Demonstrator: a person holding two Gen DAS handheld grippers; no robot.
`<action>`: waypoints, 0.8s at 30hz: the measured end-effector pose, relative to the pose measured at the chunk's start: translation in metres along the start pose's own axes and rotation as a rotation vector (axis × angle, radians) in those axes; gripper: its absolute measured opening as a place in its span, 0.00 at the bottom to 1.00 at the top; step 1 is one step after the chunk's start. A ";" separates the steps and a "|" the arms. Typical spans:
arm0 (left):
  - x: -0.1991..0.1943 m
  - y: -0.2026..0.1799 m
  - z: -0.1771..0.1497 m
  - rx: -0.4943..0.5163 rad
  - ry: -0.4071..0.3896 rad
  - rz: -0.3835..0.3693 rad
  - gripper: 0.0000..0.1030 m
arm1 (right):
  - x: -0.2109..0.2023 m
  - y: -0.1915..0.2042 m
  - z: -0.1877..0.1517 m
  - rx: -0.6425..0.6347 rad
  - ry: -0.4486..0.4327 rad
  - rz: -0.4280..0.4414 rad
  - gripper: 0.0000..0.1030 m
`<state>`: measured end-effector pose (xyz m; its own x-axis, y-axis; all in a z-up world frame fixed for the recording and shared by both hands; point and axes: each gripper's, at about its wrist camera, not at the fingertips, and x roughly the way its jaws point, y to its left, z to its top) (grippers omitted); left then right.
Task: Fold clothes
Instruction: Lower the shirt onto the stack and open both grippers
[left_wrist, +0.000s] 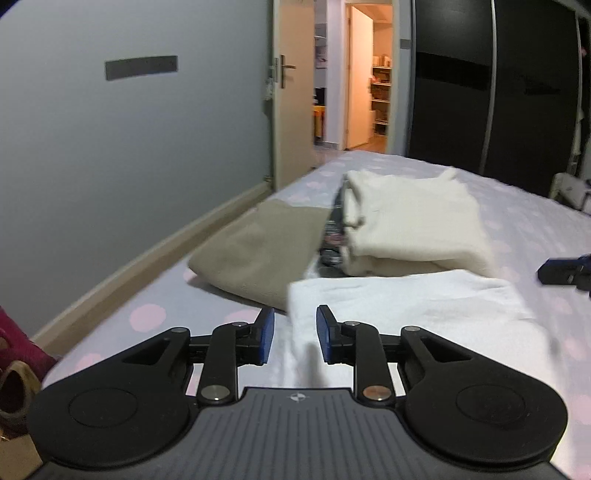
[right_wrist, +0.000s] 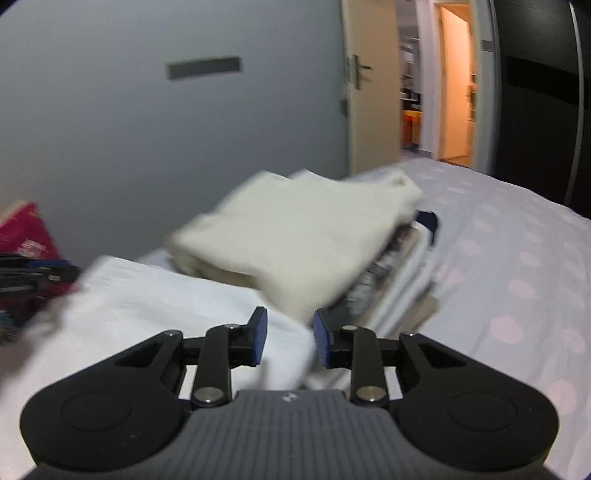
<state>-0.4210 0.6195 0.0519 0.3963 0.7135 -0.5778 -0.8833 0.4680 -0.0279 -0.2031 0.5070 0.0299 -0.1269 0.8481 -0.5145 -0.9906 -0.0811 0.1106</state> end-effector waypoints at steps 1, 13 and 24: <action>-0.004 0.000 0.001 -0.010 0.018 -0.034 0.22 | -0.007 0.008 -0.002 -0.003 0.002 0.036 0.31; 0.024 -0.008 -0.035 0.029 0.192 -0.067 0.17 | 0.010 0.081 -0.061 -0.095 0.140 0.088 0.31; -0.063 -0.045 -0.028 0.008 0.052 0.044 0.42 | -0.054 0.088 -0.042 -0.021 0.079 0.047 0.51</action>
<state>-0.4133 0.5392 0.0664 0.3435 0.7054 -0.6200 -0.8973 0.4414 0.0051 -0.2855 0.4319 0.0315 -0.1765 0.7990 -0.5748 -0.9841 -0.1316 0.1192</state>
